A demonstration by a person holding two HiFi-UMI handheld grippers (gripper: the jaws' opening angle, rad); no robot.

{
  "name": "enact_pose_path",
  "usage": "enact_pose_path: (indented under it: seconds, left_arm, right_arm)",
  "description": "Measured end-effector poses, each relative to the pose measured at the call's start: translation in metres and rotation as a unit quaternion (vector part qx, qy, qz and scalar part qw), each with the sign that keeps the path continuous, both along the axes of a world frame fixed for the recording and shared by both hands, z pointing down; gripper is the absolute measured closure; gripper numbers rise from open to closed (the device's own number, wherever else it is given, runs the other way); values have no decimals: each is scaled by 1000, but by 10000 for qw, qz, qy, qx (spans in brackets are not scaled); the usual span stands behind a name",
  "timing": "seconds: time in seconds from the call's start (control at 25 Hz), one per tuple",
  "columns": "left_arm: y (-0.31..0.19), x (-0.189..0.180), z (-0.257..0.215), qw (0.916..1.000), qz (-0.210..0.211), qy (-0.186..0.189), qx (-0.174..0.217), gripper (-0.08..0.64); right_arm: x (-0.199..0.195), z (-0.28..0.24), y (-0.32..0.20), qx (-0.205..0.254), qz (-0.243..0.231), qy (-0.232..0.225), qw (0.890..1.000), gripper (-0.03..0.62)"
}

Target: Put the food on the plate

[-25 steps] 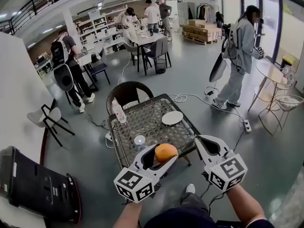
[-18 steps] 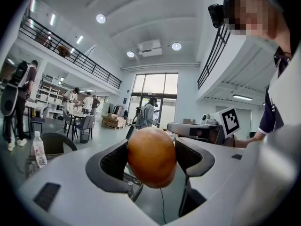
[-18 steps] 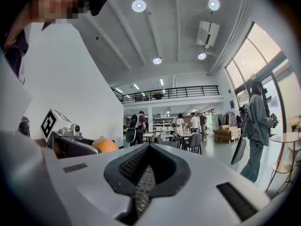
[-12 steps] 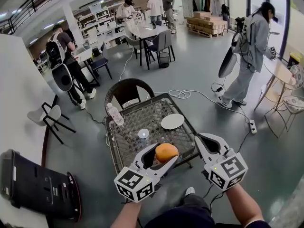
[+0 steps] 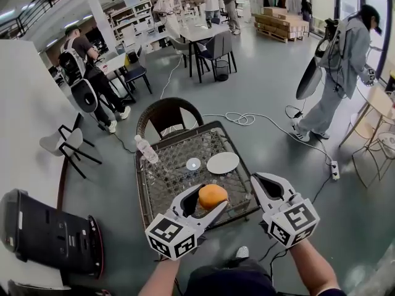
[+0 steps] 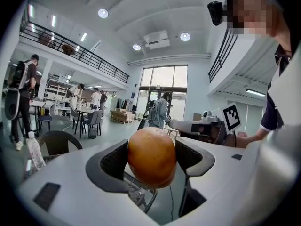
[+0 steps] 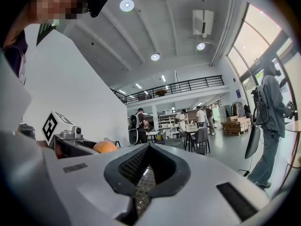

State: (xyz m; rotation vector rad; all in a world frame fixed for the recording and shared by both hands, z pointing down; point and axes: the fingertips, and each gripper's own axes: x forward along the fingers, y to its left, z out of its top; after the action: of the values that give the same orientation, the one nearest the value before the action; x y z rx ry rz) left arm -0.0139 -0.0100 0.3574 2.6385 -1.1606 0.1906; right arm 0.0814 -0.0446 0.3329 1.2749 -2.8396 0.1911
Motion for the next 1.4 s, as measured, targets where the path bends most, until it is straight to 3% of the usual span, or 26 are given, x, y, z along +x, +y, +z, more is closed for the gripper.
enact_pose_path:
  seconds: [0.4,0.8,1.04,1.4]
  left_arm:
    - [-43,9,17,9995,-133,-182,-208,242]
    - [-97,5,39,9989,54,-329,-324,242]
    - [-139,7,66,9977,242,-242,-586,242]
    - [-196,-2,110,9926,456,-437,-1035,243]
  right_arm:
    - [6,16,-41,-225,-134,-104,9996,589]
    - [1,31,-89,-338,-18,182,9993,589]
    - [2,51,-123,-520,151,368,9979,589]
    - [-7,88,-165,-946,274,687,9928,589]
